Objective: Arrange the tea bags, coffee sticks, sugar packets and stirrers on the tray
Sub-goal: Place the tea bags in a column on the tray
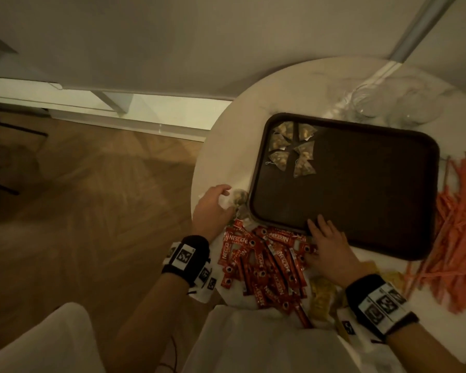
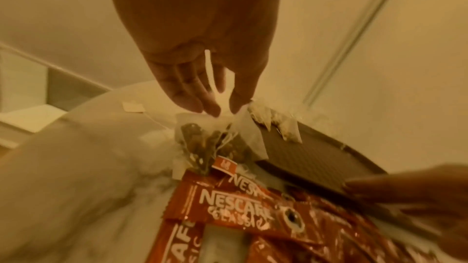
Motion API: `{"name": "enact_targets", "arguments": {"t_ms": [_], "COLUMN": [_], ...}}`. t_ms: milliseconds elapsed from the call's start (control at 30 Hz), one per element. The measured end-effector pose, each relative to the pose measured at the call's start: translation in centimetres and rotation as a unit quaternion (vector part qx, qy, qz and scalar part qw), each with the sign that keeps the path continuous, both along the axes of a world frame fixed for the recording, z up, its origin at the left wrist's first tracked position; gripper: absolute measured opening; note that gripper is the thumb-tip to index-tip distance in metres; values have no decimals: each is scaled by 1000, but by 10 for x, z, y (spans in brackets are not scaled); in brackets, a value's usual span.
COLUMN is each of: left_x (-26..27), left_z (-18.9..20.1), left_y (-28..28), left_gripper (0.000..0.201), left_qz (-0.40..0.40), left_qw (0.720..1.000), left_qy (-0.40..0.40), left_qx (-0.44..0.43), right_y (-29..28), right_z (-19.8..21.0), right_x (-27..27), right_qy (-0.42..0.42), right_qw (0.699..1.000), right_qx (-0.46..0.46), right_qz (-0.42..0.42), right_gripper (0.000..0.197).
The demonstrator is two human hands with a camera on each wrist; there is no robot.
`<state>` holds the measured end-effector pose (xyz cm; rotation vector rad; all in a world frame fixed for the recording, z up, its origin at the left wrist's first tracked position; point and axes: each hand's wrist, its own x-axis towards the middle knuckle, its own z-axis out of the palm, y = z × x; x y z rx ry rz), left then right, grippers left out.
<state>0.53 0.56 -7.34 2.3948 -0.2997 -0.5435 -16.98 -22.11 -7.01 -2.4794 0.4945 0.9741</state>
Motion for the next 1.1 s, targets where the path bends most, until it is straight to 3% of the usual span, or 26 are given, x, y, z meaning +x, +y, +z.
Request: {"name": "enact_targets", "arguments": {"t_ms": [100, 233, 300, 600, 767, 1100], "left_x": [7, 26, 34, 38, 25, 2], "left_z": [-8, -9, -7, 28, 55, 88], "left_y": [-12, -28, -29, -8, -7, -11], "left_gripper": [52, 11, 9, 20, 23, 20], "left_qz": [-82, -107, -88, -18, -45, -59], "left_qw": [995, 989, 991, 995, 996, 990], "left_qy": [0, -9, -11, 72, 43, 3], "left_qx": [57, 106, 105, -60, -66, -127], "right_y": [3, 0, -2, 0, 14, 61], "right_z": [1, 1, 1, 10, 29, 58], "right_x": [2, 2, 0, 3, 18, 73], "right_qy": [4, -7, -13, -45, -140, -257], "right_qw": [1000, 999, 997, 991, 970, 927], "right_qx": [6, 19, 30, 51, 112, 228], "right_qz": [-6, -43, -68, -116, -161, -149], "right_gripper": [82, 80, 77, 67, 56, 41]}}
